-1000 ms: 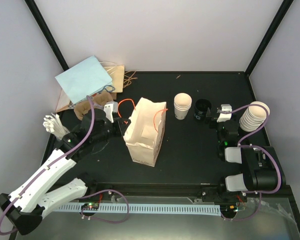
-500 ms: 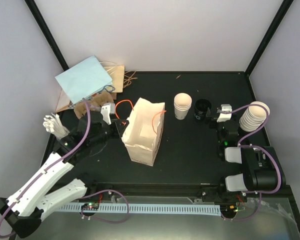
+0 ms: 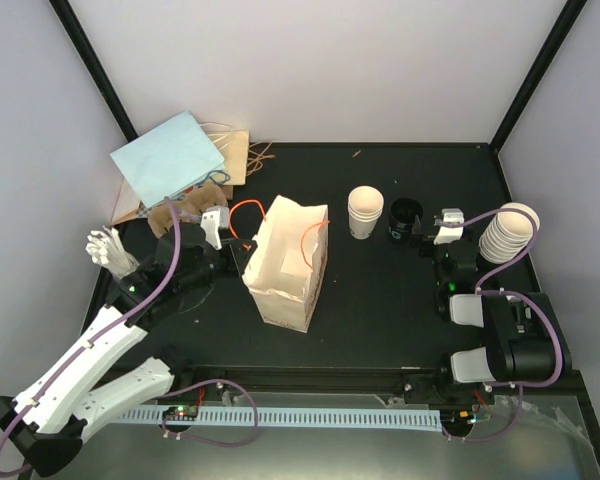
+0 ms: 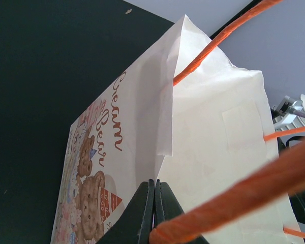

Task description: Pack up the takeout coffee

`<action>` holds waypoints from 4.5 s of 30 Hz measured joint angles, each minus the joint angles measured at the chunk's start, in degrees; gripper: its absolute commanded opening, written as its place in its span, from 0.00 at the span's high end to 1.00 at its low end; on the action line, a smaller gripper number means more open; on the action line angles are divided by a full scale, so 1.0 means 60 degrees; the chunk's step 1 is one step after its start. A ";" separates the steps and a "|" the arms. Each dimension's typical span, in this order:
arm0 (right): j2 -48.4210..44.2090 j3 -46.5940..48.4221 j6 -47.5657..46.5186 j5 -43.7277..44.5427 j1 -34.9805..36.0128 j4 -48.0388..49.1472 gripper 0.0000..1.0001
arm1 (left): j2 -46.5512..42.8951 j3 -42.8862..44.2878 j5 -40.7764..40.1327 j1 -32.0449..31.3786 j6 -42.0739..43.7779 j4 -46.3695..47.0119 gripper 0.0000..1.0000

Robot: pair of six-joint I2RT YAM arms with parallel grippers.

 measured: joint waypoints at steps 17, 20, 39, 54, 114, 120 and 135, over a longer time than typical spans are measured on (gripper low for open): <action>0.0000 0.0000 0.0000 0.0000 -0.0004 0.0000 0.00 | 0.0000 -0.0051 0.0000 0.0000 0.0000 0.0022 0.98; 0.0000 0.0000 0.0000 0.0000 -0.0004 0.0000 0.00 | -0.0004 -0.0051 0.0000 0.0000 0.0000 0.0025 0.98; 0.0000 0.0000 0.0000 0.0000 -0.0011 0.0000 0.00 | -0.0113 -0.0073 0.0004 0.0000 0.0011 0.0000 0.98; 0.0000 0.0000 0.0000 0.0000 -0.0011 0.0000 0.00 | -0.0109 -0.0087 0.0004 0.0000 0.0011 0.0004 0.98; -0.3792 0.2109 0.2685 -0.0087 0.0011 -0.5989 0.00 | 0.1683 0.1093 0.0153 0.0441 0.0514 0.0630 0.99; -0.4634 0.2590 0.3967 -0.0896 0.0011 -0.7730 0.00 | 0.2259 0.1519 0.0514 0.0838 0.0586 0.0918 0.98; -0.3078 0.4954 0.4142 -0.2157 0.0062 -1.1315 0.00 | 0.4309 0.2361 0.1876 0.2448 0.0889 0.2069 0.98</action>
